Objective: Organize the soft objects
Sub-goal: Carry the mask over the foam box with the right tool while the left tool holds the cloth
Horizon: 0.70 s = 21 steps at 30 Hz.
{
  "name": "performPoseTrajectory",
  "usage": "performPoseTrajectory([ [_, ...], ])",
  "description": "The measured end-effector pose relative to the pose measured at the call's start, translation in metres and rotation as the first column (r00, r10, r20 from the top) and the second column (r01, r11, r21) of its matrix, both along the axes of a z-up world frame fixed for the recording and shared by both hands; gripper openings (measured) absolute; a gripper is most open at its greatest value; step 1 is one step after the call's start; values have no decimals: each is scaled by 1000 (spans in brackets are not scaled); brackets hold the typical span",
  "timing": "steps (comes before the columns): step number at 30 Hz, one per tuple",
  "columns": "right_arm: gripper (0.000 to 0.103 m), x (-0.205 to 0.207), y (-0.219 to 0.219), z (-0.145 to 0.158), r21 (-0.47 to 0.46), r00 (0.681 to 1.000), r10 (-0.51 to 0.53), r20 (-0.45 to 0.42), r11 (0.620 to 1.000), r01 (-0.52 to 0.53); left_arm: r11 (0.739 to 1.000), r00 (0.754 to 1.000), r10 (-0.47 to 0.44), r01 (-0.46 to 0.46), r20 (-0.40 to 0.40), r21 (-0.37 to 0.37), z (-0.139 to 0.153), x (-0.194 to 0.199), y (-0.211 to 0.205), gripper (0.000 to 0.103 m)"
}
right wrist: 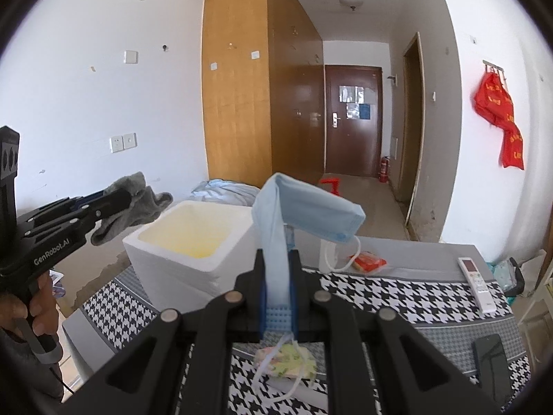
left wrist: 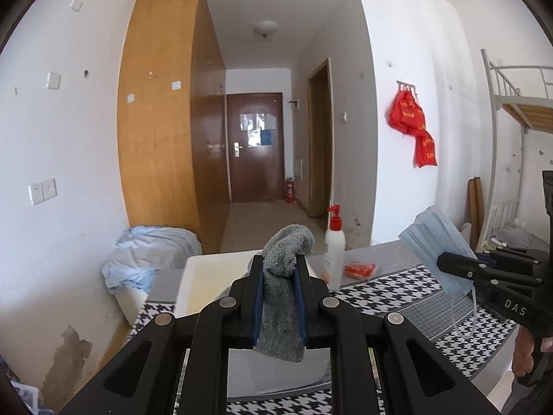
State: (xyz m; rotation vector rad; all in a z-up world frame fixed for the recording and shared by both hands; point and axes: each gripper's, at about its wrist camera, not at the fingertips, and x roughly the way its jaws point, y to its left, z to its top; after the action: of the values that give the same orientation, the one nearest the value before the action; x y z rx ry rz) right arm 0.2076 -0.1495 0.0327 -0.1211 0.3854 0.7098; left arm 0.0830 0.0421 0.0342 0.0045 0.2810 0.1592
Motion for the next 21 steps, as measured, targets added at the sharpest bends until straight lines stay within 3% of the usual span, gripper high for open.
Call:
performPoseTrajectory([
  [21, 14, 1, 69, 4, -62, 994, 107, 1, 992, -107, 991, 991, 137, -137, -8, -12, -3, -19, 55, 17],
])
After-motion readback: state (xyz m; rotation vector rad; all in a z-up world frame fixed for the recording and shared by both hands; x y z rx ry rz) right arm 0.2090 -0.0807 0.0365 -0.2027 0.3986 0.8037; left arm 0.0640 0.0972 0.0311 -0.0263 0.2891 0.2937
